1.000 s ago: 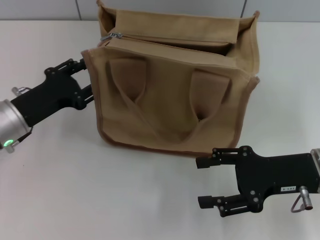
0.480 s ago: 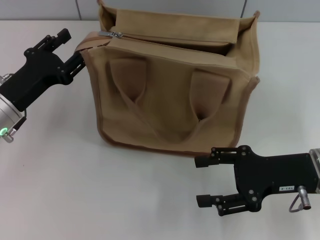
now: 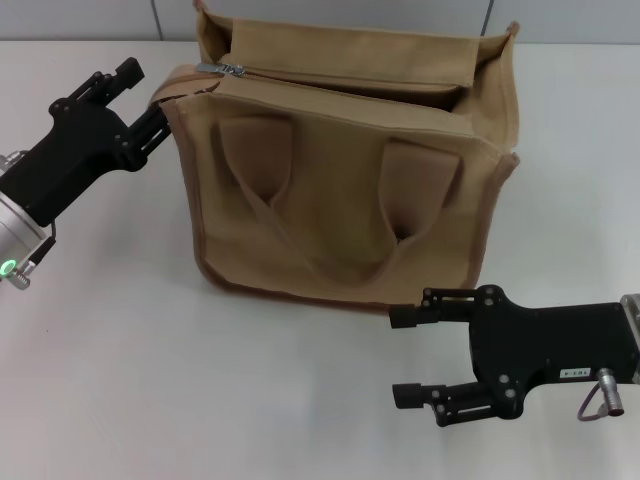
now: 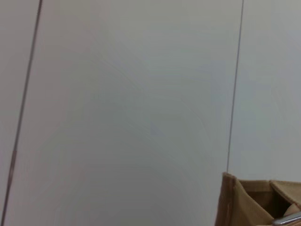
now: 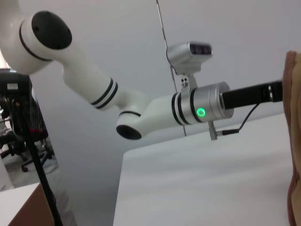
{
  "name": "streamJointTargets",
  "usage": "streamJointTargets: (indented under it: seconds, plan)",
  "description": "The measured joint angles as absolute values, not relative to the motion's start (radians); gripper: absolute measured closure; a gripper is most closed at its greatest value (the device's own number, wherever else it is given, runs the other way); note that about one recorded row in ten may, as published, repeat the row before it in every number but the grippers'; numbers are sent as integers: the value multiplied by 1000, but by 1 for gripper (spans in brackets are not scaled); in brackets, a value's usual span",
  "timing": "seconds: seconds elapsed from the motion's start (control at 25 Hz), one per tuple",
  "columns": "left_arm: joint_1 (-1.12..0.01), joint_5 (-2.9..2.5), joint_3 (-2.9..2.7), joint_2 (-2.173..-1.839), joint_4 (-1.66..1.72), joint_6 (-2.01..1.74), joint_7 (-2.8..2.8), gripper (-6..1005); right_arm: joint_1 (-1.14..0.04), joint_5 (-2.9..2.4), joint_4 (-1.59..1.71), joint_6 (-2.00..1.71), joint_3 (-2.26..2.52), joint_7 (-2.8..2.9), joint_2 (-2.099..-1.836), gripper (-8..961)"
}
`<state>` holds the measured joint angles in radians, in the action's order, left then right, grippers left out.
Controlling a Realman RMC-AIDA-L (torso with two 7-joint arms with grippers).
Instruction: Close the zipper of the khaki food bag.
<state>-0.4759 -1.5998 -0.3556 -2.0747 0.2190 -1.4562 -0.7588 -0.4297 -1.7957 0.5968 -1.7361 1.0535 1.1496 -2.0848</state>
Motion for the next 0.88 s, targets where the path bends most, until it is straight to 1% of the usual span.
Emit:
streamJointTargets:
  seconds: [0.4, 0.64, 0.88]
  plan:
    - [-455, -1551, -361, -2074, 195, -1469, -750, 548, -432, -1778, 597, -1737, 1054, 1148, -2083, 169]
    - [-459, -1550, -363, -2075, 195, -1491, -748, 758, -434, -1770, 597, -1754, 1054, 1147, -2083, 169]
    - [-463, -1549, -362, -2077, 195, -1530, -760, 937, -420, -1705, 640, -1928, 990, 1181, -2078, 169]
